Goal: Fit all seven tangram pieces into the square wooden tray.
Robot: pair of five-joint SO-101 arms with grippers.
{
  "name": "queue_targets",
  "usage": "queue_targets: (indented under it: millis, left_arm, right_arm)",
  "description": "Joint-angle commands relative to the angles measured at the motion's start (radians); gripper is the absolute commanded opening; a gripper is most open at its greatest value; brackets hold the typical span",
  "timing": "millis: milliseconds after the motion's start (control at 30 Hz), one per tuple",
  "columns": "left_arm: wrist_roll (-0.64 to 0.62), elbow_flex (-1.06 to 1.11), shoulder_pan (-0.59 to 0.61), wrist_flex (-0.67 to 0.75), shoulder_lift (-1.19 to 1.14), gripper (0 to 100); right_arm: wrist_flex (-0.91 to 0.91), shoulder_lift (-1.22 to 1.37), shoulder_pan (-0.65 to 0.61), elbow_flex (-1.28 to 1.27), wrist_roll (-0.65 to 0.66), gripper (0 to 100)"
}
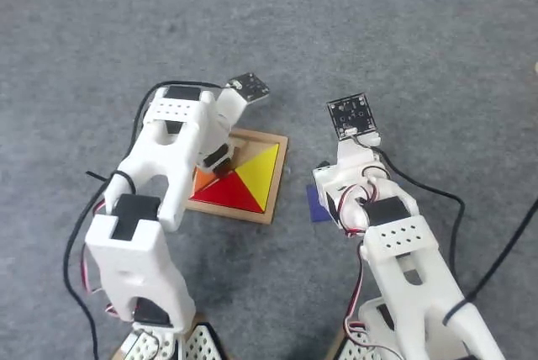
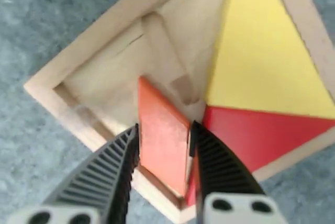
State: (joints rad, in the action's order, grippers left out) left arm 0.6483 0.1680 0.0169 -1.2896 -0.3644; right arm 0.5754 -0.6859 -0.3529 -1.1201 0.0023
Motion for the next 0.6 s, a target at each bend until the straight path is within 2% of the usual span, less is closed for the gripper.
queue_targets:
  millis: [0, 167, 567]
  left_arm:
    - [0.018, -0.024, 0.029, -0.029, 0.077, 16]
    - [-0.002, -0.081, 0.095, -0.026, 0.086, 16]
    - [-0.017, -0.091, 0.092, -0.018, 0.095, 16]
  right_arm:
    - [-0.013, -0.035, -0.010, 0.008, 0.012, 24.1]
    - [-0.015, -0.031, -0.010, 0.008, 0.012, 24.1]
    - [-0.013, -0.031, -0.039, 0.005, 0.012, 24.1]
